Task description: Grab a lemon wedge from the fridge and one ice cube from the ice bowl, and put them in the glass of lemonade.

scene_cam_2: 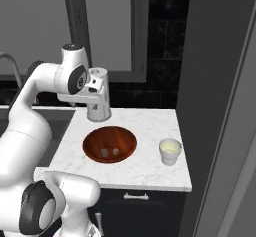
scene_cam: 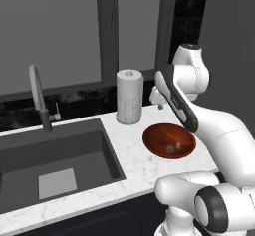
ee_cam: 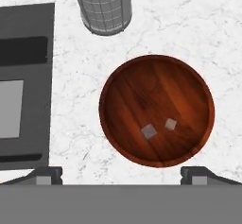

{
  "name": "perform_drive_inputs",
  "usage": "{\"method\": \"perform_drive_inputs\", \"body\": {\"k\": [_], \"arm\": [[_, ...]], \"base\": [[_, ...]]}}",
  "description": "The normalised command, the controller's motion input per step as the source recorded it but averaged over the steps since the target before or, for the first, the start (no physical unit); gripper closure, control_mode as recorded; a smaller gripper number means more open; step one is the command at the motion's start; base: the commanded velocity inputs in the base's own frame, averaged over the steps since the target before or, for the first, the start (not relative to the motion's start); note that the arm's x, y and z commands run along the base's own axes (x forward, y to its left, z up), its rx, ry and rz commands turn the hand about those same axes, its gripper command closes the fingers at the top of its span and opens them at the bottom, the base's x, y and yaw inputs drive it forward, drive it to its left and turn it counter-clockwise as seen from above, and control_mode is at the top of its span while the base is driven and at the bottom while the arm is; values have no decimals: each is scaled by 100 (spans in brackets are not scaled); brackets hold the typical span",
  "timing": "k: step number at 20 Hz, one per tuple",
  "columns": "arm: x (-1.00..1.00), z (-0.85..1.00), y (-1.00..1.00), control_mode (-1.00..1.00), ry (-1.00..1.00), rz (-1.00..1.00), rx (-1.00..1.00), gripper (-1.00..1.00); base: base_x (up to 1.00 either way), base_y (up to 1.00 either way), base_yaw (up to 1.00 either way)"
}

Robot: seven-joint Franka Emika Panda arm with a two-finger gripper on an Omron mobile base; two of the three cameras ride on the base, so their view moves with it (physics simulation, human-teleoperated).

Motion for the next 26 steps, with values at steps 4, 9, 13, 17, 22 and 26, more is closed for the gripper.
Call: {"method": "perform_drive_inputs", "body": {"k": [4, 9, 13, 17, 22, 26], "arm": [[2, -65, 0, -100, 7, -2, -1, -100], [-8, -65, 0, -100, 15, -13, -2, -100], [-21, -67, -12, -100, 12, -31, 0, -100], [-12, -68, -26, -100, 6, -35, 3, -100], [0, -42, -16, -100, 9, -28, 5, -100], [24, -11, 0, -100, 11, -2, 0, -100]], "base": [[0, 0, 0], [0, 0, 0], [0, 0, 0], [0, 0, 0], [0, 0, 0], [0, 0, 0]]}}
